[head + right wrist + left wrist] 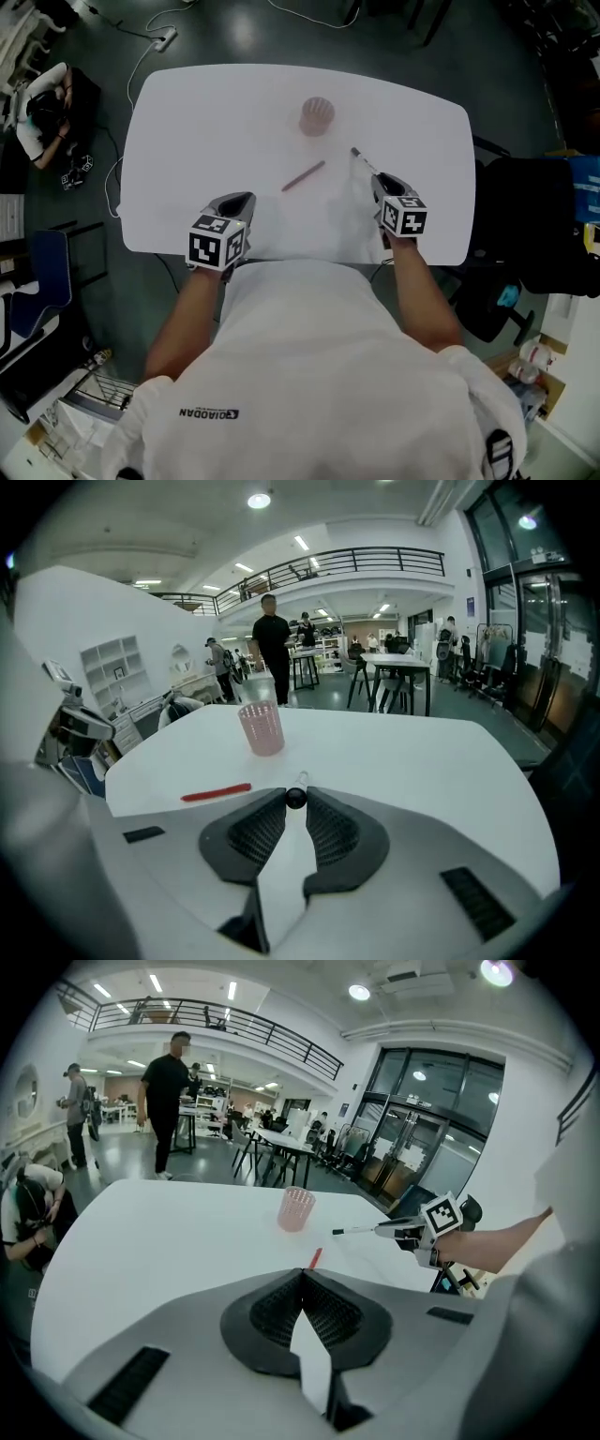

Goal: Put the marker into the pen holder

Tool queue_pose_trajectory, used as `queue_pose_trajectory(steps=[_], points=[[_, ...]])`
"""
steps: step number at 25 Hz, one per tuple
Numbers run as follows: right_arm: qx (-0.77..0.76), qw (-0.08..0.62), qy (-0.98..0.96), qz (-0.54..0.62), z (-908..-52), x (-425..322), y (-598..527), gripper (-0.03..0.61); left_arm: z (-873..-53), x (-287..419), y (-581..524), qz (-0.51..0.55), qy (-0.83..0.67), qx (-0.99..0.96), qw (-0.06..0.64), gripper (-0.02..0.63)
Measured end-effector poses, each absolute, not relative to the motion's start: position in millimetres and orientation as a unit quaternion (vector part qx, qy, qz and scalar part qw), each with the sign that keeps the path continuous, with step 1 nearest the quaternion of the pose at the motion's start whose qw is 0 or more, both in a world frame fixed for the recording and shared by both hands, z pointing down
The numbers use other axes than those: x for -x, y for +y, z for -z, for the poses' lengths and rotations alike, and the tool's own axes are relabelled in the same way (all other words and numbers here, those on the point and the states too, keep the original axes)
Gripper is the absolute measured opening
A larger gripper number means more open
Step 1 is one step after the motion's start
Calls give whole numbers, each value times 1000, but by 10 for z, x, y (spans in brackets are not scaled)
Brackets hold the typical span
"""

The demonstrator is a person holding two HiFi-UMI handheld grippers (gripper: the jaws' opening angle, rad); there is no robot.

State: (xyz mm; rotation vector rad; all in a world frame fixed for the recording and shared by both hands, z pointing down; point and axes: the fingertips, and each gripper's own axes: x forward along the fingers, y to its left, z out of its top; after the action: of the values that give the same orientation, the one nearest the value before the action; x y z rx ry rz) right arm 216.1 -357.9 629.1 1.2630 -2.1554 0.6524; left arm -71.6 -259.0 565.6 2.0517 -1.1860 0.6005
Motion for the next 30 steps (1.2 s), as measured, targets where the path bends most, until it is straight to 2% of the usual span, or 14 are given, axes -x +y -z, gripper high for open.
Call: queue_pose_trajectory(steps=[13,18,22,26,30], points=[[-454,183,-850,-195,-5273,-1545,-3890,86,-5555,865,-2604,-215,-464,-791,334,26],[-439,193,-858,-186,-5267,-1237,-4044,86,-5549,1017,-2540,-205,-477,-786,336,26],[-425,226,-859,-176,-5386,-1010,-4158,86,-5553,1147,-2455,-198,-490,-778,340,26],[-426,257,-851,-169,-5549,-904,-4258,86,-5557,1263,-2377,-190,-500,-772,343,26],[-434,259,-844,-183,-5632,-875,-4317,88,-5576,1365,-2308,-186,-508,-766,347,26]])
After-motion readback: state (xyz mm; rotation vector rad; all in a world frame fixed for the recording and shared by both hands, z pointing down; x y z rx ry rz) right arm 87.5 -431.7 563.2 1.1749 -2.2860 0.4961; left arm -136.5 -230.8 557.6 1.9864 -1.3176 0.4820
